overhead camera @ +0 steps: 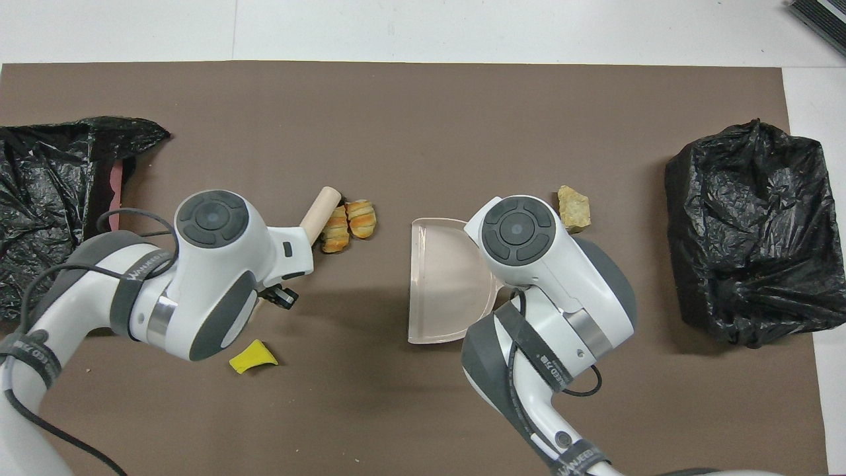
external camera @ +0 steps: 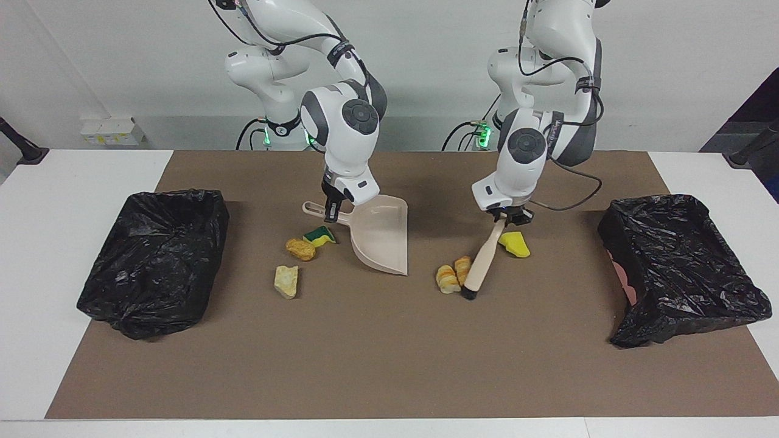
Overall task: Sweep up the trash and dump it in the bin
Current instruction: 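Sweep the bread pieces into the dustpan with the brush in the left gripper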
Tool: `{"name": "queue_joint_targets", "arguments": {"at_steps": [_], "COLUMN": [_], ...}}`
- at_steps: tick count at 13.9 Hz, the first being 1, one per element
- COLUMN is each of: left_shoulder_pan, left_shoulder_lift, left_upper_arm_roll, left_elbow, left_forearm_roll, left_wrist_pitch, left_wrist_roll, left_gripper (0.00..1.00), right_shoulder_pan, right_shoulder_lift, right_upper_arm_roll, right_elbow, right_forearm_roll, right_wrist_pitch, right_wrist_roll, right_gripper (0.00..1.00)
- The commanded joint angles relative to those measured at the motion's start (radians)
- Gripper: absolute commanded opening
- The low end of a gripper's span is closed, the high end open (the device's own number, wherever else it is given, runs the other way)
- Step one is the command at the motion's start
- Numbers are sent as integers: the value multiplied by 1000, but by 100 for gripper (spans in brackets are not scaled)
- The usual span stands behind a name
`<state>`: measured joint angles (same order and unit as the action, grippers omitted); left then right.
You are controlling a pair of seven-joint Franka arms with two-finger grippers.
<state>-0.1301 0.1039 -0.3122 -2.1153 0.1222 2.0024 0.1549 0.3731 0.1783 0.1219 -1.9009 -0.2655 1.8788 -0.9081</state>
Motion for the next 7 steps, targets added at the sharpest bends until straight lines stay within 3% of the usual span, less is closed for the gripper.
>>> {"name": "queue_joint_targets", "arguments": {"at_steps": [1,4,7], "left_shoulder_pan": [-3,-3,-3], "left_shoulder_lift": [-69,-81,-75], "left_upper_arm_roll": [-86,-198,-281], "left_elbow": [-74,-72,-40], "left_forearm_roll": [-41,-171,-182], "left_wrist_pitch": [1,9,4], "left_wrist_roll": [5,-70,-179], "left_gripper": [0,0,0], "right_shoulder_pan": [-2,-2,-5], "right_shoulder_lift": [-6,-10,-8], "right_upper_arm_roll": [5,5,5], "right_elbow": [-26,-38,-38], "right_forearm_roll": [-51,-51,-47], "right_wrist_pitch": [54,69,76], "right_wrist_roll": [38,41,57], "right_gripper": [0,0,0]}}
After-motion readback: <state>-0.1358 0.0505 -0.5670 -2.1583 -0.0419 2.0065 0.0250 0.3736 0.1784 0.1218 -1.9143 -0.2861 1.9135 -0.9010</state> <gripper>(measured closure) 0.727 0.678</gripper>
